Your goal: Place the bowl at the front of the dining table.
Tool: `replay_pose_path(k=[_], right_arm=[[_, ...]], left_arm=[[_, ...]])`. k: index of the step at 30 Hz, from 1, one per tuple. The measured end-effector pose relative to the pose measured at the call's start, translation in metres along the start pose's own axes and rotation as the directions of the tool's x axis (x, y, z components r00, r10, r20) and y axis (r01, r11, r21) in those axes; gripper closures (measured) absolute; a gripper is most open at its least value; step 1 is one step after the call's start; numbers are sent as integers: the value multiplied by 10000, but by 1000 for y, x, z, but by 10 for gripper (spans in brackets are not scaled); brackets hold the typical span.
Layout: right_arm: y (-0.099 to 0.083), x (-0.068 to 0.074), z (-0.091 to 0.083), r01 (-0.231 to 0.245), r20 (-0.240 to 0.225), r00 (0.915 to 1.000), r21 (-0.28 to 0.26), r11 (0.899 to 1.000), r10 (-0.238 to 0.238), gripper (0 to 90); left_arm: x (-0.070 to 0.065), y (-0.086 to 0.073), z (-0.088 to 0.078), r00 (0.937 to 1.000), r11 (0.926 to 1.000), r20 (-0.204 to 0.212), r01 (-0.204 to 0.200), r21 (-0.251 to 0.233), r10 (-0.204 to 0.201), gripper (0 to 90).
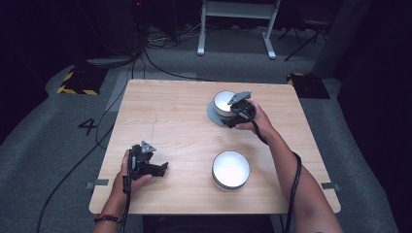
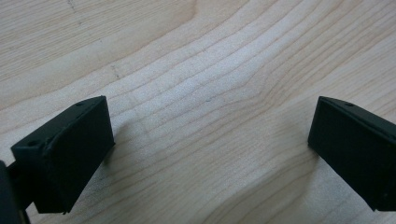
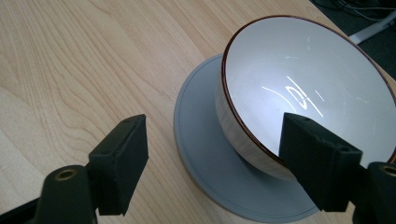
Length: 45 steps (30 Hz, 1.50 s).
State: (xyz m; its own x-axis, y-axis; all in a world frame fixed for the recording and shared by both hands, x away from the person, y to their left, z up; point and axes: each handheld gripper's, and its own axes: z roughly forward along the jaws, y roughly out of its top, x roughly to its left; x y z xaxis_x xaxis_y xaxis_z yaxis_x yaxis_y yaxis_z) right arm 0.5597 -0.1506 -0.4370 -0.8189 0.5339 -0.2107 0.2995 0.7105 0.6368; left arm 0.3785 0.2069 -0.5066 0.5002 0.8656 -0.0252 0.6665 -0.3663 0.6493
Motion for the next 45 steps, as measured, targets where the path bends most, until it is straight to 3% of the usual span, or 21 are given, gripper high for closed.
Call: replay_pose_path(k=[15,28,35,45], right_arm=[[0,4,-15,-155,18,9999,-234,9996,156,246],[-5,7,-29,363,-11,9993,-174,9992,-363,248],[-12,8,-35,236,25,9997,-202,9995,-236,248],[-20,11,-45,417,-30,9991,-319,9986,-418,247]], left_arm=[[0,0,0,10000,10000,-20,-11,-13,11,3],[0,0,0,10000,10000,9,8,-10,-8,3],[0,0,0,10000,10000,-37,-31,-18,31,3],[0,0,0,10000,10000,2,3,-4,-3,3]])
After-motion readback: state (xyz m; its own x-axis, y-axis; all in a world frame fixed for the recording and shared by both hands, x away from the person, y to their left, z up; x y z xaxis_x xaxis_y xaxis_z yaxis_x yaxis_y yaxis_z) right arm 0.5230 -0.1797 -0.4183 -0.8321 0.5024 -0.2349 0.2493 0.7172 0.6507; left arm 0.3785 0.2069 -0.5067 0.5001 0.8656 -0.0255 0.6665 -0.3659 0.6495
